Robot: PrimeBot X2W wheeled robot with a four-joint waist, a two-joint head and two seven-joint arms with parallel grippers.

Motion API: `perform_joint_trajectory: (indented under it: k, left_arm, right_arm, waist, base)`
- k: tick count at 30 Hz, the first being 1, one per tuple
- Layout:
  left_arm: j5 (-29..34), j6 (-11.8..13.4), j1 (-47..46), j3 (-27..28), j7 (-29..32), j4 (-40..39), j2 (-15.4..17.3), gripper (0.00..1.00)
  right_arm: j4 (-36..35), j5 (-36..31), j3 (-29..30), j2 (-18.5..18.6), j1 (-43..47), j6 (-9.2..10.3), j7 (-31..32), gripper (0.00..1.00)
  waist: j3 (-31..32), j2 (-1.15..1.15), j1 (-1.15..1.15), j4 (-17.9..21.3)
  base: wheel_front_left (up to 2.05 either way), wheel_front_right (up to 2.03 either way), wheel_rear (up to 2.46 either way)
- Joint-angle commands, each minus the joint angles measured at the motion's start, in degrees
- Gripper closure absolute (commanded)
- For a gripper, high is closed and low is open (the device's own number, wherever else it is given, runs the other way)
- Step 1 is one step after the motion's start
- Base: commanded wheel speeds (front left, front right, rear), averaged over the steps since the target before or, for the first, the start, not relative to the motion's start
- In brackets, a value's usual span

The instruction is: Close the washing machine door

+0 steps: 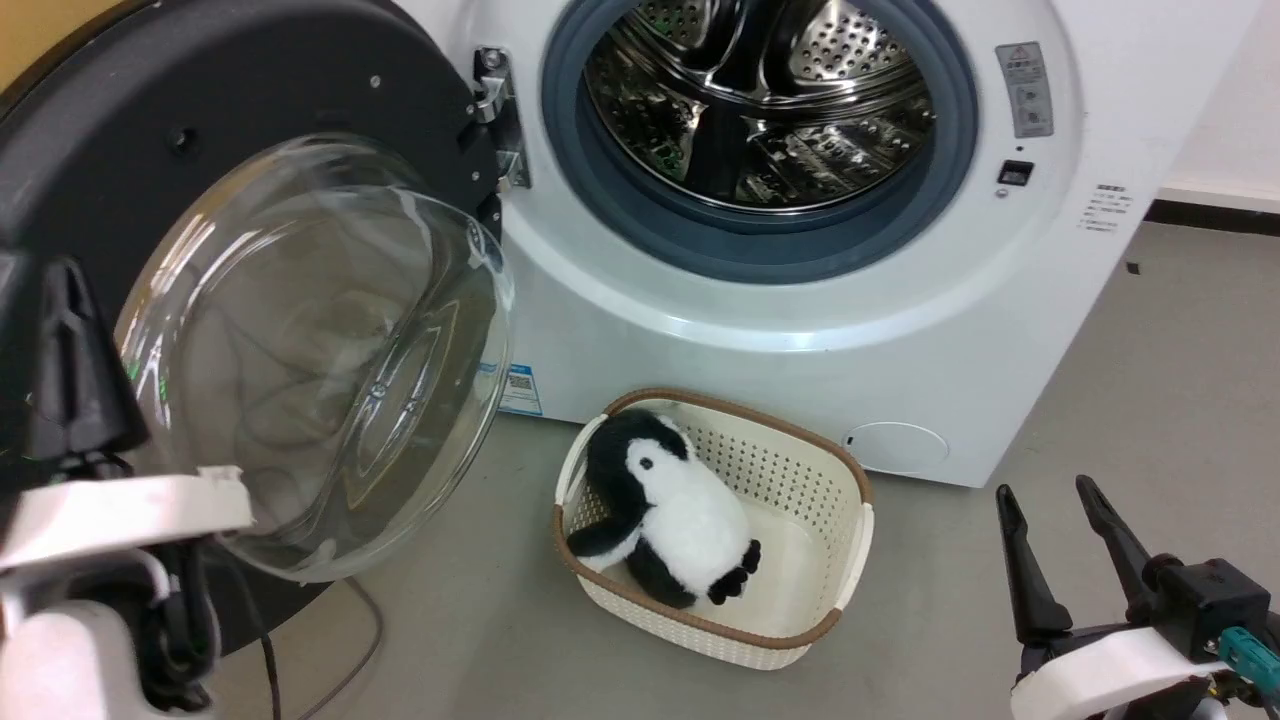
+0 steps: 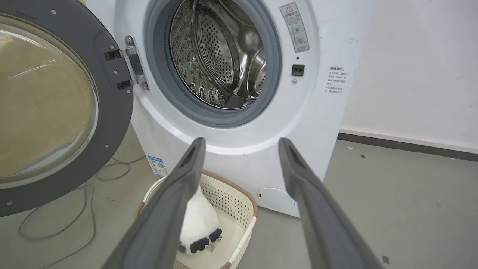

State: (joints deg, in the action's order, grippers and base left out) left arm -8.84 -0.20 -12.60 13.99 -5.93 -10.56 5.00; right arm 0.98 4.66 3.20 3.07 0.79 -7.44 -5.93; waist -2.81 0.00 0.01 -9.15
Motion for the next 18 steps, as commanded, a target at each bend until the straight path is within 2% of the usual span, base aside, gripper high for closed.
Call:
perform_joint_trajectory:
  k: [1, 6, 18]
  left_arm:
    - [-1.2, -0.6, -1.9, 1.4, -0.6, -0.6, 0.5, 1.00]
    - [-5.2, -1.8, -4.9, 4.9, -1.0, 0.2, 1.7, 1.00]
    - [-16.5, -1.6, -11.7, 14.4, 3.0, 6.2, 8.1, 1.00]
  right_arm:
    - [0.1, 0.5, 0.2, -0.1, -0.8, -0.02, -0.6, 0.00]
    - [0.3, 0.9, 0.4, -0.1, -0.7, -0.02, -1.2, 0.00]
    - [0.1, 1.2, 1.1, -0.1, -1.3, -0.03, -2.6, 0.00]
  waist:
    - [-0.2, 0.00, -0.01, -0.7]
    - [-0.6, 0.00, -0.01, -2.4]
    - [-2.2, 0.00, -0.01, -5.2]
  base:
    - [0.00, 0.00, 0.00]
    - [0.00, 0.00, 0.00]
    - [0.00, 0.00, 0.00]
